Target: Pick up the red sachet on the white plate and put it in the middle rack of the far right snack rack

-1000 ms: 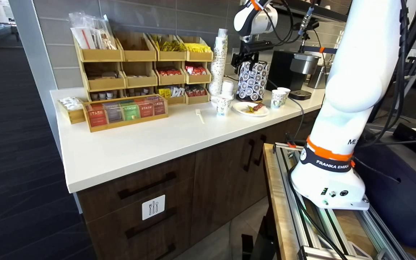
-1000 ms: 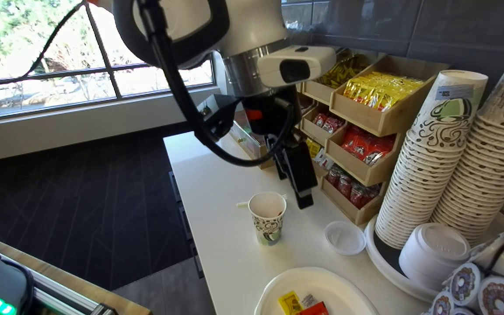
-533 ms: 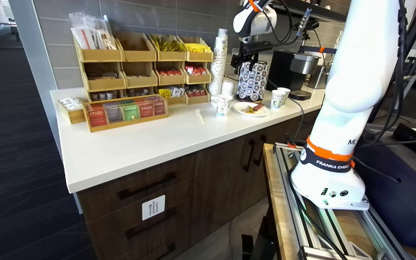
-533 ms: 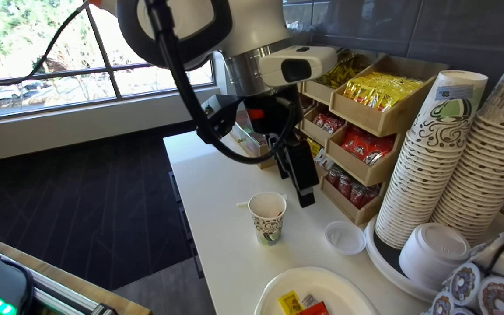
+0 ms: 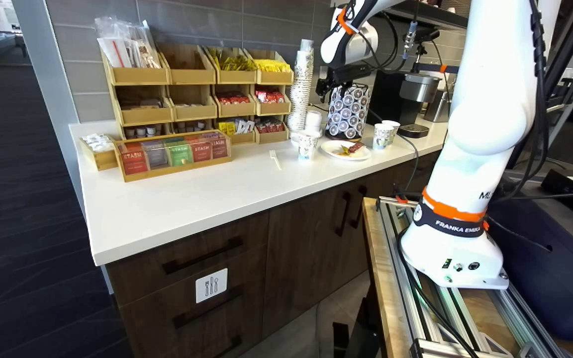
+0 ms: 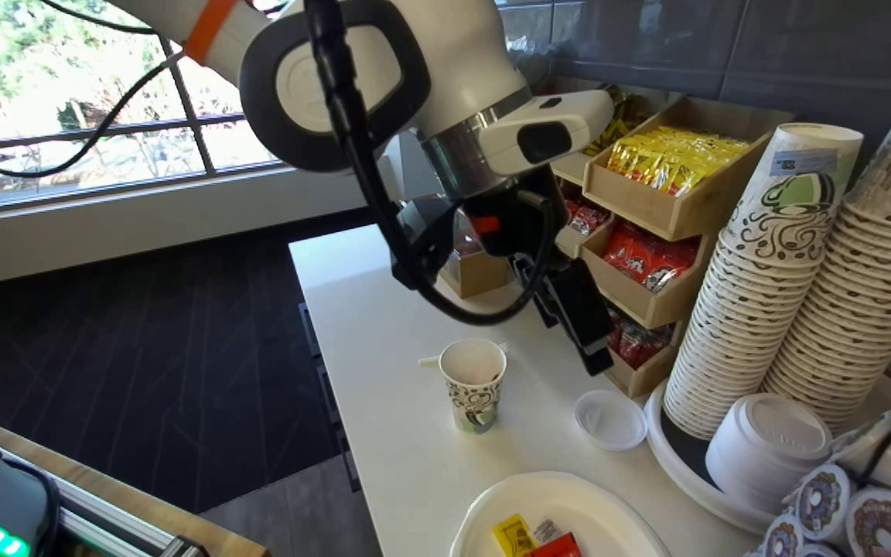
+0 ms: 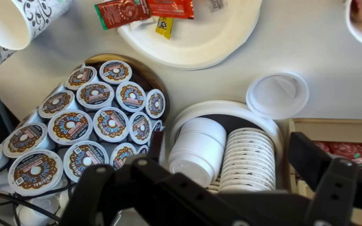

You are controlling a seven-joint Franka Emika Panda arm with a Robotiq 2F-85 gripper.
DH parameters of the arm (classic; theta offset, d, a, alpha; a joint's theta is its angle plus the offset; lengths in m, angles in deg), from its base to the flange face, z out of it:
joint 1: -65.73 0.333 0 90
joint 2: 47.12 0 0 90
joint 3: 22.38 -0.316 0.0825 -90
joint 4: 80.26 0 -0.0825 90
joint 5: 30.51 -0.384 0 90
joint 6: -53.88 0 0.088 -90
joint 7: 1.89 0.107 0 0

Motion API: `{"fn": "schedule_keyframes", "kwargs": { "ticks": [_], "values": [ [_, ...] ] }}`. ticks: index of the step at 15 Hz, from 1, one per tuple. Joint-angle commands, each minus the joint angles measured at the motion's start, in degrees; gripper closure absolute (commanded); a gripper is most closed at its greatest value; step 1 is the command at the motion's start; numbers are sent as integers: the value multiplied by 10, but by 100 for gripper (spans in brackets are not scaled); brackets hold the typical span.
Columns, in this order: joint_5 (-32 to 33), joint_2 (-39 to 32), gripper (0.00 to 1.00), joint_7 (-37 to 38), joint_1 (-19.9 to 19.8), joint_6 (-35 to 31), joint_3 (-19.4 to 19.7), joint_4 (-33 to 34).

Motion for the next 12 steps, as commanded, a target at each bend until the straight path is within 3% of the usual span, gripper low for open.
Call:
{"fn": "schedule_keyframes", "kwargs": {
  "ticks": [1,7,12],
  "values": [
    [58,-86,0,88,19,-43,52,35],
    [90,-173,0,171,105,46,164,71],
    [82,-215,0,129,106,211,145,115]
  ]
}}
